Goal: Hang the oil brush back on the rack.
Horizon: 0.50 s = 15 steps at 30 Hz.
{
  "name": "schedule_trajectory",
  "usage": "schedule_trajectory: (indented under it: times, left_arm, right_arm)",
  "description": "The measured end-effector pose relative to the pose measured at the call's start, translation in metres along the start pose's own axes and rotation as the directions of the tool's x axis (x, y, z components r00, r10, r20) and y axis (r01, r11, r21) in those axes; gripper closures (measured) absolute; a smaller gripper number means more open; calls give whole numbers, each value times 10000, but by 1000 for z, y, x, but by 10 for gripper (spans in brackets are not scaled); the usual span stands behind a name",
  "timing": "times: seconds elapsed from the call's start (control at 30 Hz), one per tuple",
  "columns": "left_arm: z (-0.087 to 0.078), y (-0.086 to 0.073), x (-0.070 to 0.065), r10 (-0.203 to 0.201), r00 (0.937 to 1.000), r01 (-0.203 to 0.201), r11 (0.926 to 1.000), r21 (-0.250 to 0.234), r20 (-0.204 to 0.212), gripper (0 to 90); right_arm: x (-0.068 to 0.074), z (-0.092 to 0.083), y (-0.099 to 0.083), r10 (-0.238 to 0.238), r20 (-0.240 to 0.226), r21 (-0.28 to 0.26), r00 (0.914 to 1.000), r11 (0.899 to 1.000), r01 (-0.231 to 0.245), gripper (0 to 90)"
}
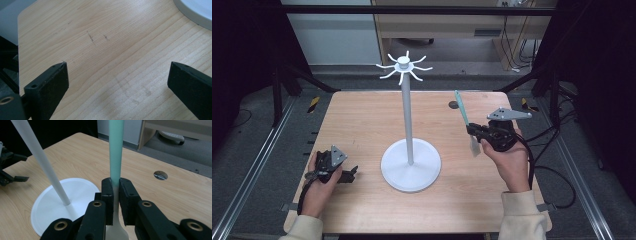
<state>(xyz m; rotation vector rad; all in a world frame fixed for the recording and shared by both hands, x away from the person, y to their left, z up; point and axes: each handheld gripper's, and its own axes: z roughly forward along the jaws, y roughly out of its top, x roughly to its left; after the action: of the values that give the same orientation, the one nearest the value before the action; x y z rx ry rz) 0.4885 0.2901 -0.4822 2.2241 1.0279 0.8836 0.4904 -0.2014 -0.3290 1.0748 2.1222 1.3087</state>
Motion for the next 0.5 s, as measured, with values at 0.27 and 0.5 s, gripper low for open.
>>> schedule_trajectory:
  times: [0.27,0.5]
  left_arm:
    - [0,0,1,-19,10000,19,10000,-16,12,30]
    - [0,0,0,19,10000,-19,10000,-40,12,30]
  right_arm:
    - [10,-9,6,-41,-114,-525,9999,9986,35,824]
    - [19,-14,13,-231,-267,-939,9994,9954,205,824]
